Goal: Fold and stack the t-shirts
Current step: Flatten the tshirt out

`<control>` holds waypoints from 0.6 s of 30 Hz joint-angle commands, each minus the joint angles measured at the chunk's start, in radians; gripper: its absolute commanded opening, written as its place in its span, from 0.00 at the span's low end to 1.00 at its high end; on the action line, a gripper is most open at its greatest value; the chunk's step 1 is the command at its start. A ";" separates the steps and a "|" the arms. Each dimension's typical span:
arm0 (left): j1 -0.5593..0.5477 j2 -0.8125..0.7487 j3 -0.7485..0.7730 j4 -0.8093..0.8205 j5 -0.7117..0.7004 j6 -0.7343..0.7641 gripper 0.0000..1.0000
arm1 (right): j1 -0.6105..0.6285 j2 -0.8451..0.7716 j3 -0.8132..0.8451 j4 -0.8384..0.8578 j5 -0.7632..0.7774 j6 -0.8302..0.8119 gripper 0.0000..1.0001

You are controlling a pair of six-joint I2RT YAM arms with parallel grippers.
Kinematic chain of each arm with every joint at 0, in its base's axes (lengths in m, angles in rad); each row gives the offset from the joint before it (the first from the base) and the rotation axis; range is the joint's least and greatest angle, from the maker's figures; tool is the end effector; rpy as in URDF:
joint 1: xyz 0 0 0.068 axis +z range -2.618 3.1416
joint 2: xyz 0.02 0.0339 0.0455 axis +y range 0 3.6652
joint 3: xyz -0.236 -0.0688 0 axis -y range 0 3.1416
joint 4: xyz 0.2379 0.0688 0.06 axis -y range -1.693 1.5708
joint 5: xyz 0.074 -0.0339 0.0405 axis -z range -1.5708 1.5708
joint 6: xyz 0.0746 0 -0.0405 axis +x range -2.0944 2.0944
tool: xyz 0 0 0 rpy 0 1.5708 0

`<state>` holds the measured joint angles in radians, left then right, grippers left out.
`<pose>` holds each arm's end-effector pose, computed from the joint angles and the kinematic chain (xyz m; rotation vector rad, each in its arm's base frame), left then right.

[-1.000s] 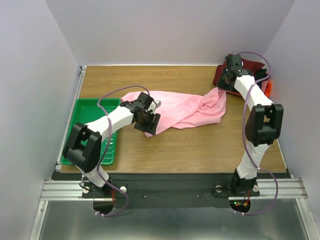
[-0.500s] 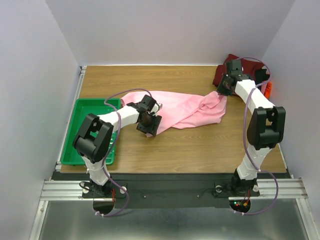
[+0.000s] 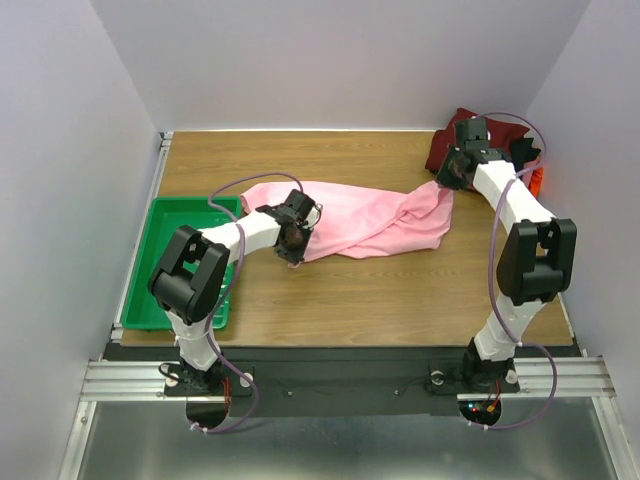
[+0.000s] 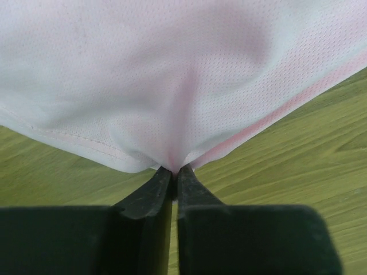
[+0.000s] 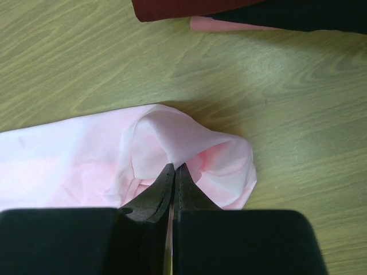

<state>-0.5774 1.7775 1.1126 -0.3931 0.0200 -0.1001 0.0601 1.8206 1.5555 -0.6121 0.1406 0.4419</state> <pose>0.3055 -0.2008 0.1154 0.6339 2.5760 -0.2561 0.4181 0.0147 0.2240 0.5231 2.3801 0.0525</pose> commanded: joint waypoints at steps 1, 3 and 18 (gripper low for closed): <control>-0.004 0.031 0.012 -0.006 -0.051 0.028 0.04 | -0.003 -0.067 0.021 0.048 0.024 0.003 0.00; -0.002 0.025 0.045 -0.029 -0.052 0.027 0.00 | -0.003 -0.084 0.029 0.046 0.024 0.000 0.00; 0.175 0.020 0.821 -0.317 0.030 0.050 0.00 | -0.003 -0.219 0.218 0.048 0.135 -0.146 0.00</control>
<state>-0.4656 1.8053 1.7519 -0.6197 0.0120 -0.0738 0.0601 1.6657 1.6840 -0.6170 0.2073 0.3531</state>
